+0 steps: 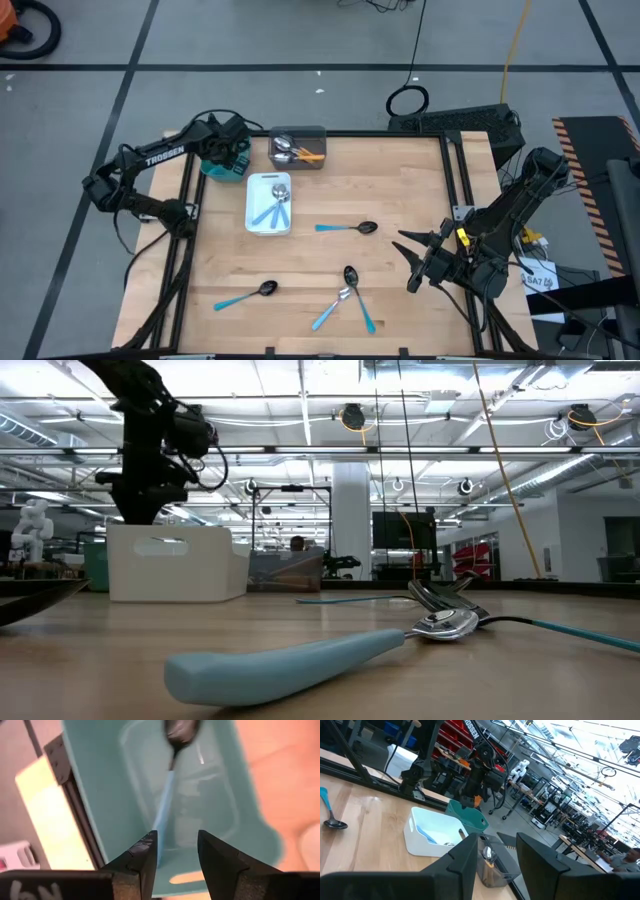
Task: Sort silverware by color (type)
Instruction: Put the bottom left blue spoon into the green bin
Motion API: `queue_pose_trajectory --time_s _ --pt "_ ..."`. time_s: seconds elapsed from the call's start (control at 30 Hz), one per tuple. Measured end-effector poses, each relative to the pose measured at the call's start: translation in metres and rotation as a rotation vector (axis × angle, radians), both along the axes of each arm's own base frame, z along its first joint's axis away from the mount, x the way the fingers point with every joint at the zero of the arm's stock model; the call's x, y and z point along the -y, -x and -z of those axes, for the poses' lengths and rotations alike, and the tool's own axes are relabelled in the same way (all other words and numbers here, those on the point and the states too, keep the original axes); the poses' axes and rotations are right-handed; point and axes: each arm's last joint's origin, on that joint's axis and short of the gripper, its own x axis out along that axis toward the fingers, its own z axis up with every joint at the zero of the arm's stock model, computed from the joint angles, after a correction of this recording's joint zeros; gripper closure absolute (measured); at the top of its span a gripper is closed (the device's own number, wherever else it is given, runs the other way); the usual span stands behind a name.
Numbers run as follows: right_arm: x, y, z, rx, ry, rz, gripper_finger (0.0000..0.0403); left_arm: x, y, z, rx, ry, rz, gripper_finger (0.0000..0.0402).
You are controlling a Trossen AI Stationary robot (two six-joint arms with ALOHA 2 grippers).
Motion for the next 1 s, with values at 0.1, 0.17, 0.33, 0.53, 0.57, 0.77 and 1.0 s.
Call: queue_pose_trajectory --time_s 0.1,0.17,0.33,0.53,0.57,0.77,1.0 --pt "0.0 0.0 0.0 0.005 -0.009 0.0 0.0273 0.016 -0.011 -0.005 0.017 -0.023 0.083 0.0261" --pt "0.0 0.0 0.0 0.009 -0.017 0.0 0.0273 0.028 -0.019 -0.009 0.031 -0.043 0.135 0.0261" --pt "0.0 0.0 0.001 0.013 -0.028 0.0 0.0273 0.064 -0.037 -0.017 0.08 -0.115 0.236 0.0261" --pt "0.0 0.0 0.004 0.016 -0.045 0.001 0.0273 0.114 -0.059 -0.019 0.159 -0.13 0.409 0.0261" --pt "0.0 0.0 0.005 0.017 -0.047 0.001 0.0273 0.123 -0.062 -0.019 0.174 -0.131 0.438 0.0261" --pt "0.001 0.0 0.006 0.015 -0.047 0.001 0.0273 0.178 -0.065 -0.02 0.215 -0.173 0.586 0.0261" --pt "0.001 0.0 0.006 0.016 -0.05 0.001 0.0273 0.228 -0.056 -0.02 0.282 -0.153 0.724 0.0261"
